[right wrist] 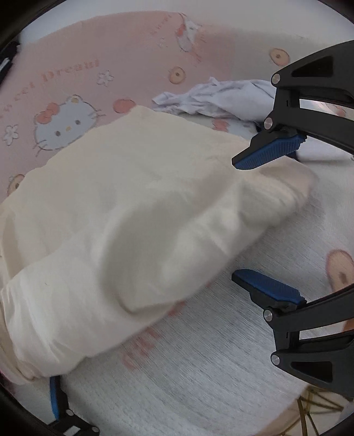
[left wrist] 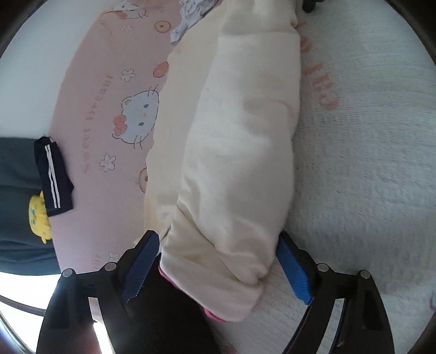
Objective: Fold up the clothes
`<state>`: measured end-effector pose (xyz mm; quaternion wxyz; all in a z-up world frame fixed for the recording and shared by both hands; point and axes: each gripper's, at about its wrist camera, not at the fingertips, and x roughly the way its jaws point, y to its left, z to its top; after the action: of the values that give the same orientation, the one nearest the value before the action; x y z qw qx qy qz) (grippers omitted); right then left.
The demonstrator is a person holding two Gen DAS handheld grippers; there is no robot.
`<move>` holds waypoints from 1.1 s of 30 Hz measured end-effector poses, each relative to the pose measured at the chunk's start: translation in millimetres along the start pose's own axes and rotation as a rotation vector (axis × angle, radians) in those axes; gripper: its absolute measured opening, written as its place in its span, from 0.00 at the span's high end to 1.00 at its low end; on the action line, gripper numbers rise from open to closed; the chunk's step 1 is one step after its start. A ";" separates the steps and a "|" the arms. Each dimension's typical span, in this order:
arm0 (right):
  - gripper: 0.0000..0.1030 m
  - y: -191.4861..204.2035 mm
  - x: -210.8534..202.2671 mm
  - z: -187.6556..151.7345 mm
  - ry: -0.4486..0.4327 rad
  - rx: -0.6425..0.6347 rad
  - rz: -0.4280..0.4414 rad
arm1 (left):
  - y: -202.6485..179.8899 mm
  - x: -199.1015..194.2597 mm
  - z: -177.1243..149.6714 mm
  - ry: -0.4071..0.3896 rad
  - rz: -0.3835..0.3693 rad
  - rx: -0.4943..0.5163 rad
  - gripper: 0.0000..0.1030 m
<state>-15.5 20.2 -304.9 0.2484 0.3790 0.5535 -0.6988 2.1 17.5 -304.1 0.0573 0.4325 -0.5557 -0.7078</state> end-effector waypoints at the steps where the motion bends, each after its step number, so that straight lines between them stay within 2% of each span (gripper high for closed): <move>1: 0.24 -0.8 1.9 2.9 -0.014 -0.009 -0.020 | 0.0 1.7 3.2 0.002 0.006 0.007 0.15; 4: 0.22 -5.3 8.3 12.1 -0.031 0.003 -0.046 | 6.3 8.5 14.4 0.017 0.016 -0.015 0.06; 7: 0.15 -5.3 10.7 17.9 -0.047 -0.001 -0.072 | 16.8 18.0 22.7 0.051 0.015 -0.081 0.00; 11: 0.14 -3.5 12.3 13.1 -0.103 -0.033 -0.096 | 17.7 15.2 18.7 0.052 -0.008 -0.125 0.00; 14: 0.15 -9.1 16.8 10.5 -0.110 0.037 -0.085 | 16.2 11.8 13.3 0.061 -0.014 -0.180 0.01; 18: 0.30 -32.1 24.5 7.7 -0.055 0.207 0.103 | 15.3 8.1 7.4 0.045 -0.065 -0.228 0.10; 20: 0.32 -39.3 27.2 4.1 -0.055 0.259 0.160 | 13.5 5.4 4.3 0.030 -0.101 -0.246 0.29; 22: 0.33 -45.0 29.4 1.3 -0.057 0.299 0.206 | 6.9 0.3 1.8 0.002 -0.089 -0.243 0.34; 23: 0.34 -46.1 29.9 0.6 -0.058 0.312 0.216 | 8.5 0.6 -0.2 -0.005 -0.109 -0.267 0.36; 27: 0.35 -47.8 30.9 0.9 -0.061 0.346 0.234 | 39.2 21.3 -9.5 0.033 -0.315 -0.498 0.36; 29: 0.37 -49.6 31.5 1.2 -0.058 0.373 0.245 | 48.7 28.5 -11.3 0.059 -0.391 -0.568 0.36; 31: 0.40 -49.8 30.2 1.8 -0.060 0.383 0.249 | 48.5 27.9 -9.6 0.068 -0.406 -0.574 0.37; 33: 0.46 -50.2 28.4 1.9 -0.059 0.392 0.254 | 51.5 27.4 -9.5 0.078 -0.427 -0.593 0.43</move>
<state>-71.2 33.7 -298.2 0.2721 0.4657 0.3477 -0.7669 -28.9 -24.2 -276.2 0.0521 0.5299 -0.2209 -0.8171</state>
